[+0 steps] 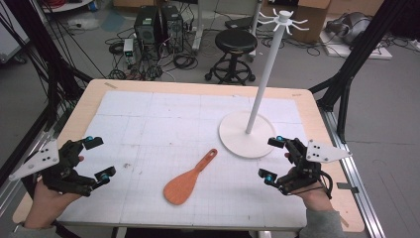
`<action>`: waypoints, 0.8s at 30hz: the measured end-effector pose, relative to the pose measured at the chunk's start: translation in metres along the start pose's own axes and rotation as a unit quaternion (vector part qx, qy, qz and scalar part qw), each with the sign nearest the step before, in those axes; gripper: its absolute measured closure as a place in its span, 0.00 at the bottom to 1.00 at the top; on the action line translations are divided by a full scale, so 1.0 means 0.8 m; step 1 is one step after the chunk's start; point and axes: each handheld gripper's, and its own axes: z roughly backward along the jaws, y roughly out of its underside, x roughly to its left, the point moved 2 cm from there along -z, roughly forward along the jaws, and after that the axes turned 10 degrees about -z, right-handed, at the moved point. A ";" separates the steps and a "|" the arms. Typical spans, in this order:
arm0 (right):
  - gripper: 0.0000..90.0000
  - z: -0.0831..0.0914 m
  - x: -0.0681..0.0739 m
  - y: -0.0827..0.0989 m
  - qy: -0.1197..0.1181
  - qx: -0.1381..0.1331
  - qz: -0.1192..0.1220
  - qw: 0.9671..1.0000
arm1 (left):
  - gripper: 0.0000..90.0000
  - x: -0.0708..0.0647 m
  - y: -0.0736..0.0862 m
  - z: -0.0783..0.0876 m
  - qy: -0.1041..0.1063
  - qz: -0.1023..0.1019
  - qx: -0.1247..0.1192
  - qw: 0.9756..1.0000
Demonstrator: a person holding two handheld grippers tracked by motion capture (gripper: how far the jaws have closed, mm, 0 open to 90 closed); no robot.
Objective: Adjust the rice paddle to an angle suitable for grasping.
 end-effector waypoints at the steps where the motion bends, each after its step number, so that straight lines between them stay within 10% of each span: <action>1: 0.00 0.000 0.000 0.000 0.000 0.000 0.000 1.000 | 0.02 0.000 0.000 0.000 0.002 -0.001 0.003 1.000; 24: 0.00 -0.018 0.004 0.005 -0.017 0.033 0.008 0.999 | 0.02 -0.004 0.001 -0.004 0.012 -0.002 0.010 1.000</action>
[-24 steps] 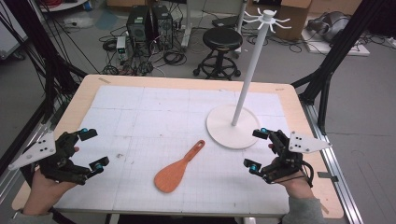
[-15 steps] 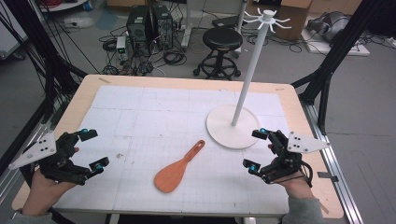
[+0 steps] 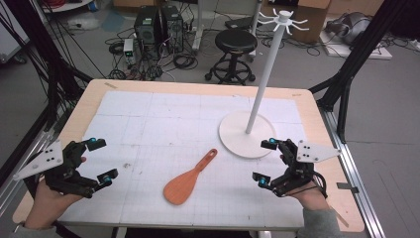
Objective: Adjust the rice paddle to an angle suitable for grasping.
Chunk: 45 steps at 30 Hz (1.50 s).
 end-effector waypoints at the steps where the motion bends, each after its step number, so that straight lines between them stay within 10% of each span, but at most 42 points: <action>1: 0.00 -0.002 0.000 -0.001 0.001 -0.002 0.001 1.000 | 0.02 0.000 0.000 0.000 0.000 0.000 0.001 1.000; 8: 0.01 -0.033 0.008 0.000 -0.011 0.012 -0.013 1.000 | 0.02 -0.001 -0.001 0.000 0.003 -0.002 -0.001 1.000; 31: 0.99 -0.109 0.029 0.021 -0.027 0.089 0.019 0.995 | 0.02 0.000 0.006 -0.002 -0.004 0.000 0.006 1.000; 41: 0.99 -0.136 0.033 0.023 -0.054 0.100 0.013 0.993 | 0.02 0.002 0.009 -0.002 -0.007 0.004 0.010 1.000; 45: 0.99 -0.163 0.036 0.032 -0.032 0.127 0.027 0.991 | 0.02 0.003 0.010 -0.001 -0.009 0.008 0.009 1.000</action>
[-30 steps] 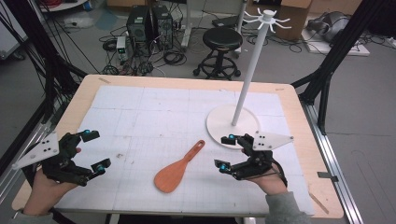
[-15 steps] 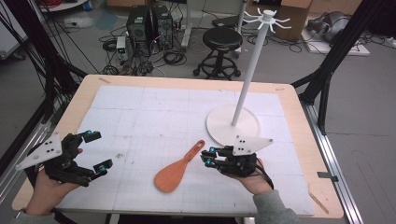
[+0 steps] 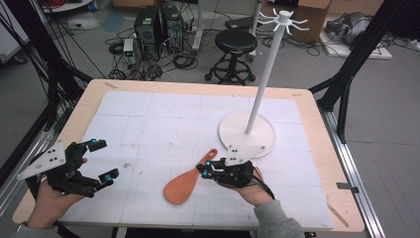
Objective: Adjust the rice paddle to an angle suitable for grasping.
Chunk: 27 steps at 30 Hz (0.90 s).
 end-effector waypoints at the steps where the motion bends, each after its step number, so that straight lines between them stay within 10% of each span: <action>1: 0.99 -0.007 0.000 0.001 -0.002 0.003 -0.001 1.000 | 0.02 0.000 0.000 0.000 -0.001 0.000 0.000 1.000; 27: 0.99 -0.133 -0.009 0.020 -0.031 0.096 -0.032 0.994 | 0.02 0.000 0.009 -0.006 -0.006 0.005 0.015 1.000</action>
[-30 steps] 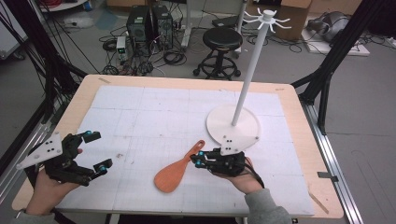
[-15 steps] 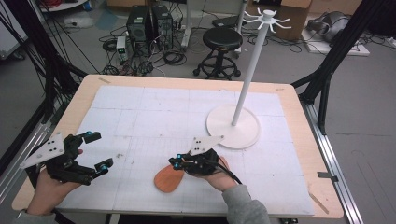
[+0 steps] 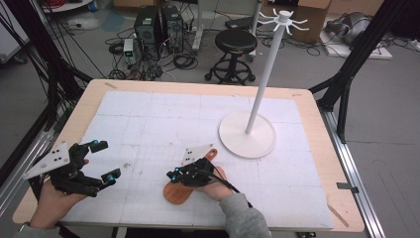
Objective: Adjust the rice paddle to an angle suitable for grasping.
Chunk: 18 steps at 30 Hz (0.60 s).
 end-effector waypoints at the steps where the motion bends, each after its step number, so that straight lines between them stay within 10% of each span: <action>1: 0.99 -0.003 0.000 0.000 -0.001 0.004 -0.004 1.000 | 0.02 0.000 0.000 0.000 0.000 -0.001 0.001 1.000; 18: 0.99 -0.032 -0.005 0.000 0.022 0.054 0.008 0.998 | 0.02 0.002 0.003 0.001 -0.005 0.000 0.002 1.000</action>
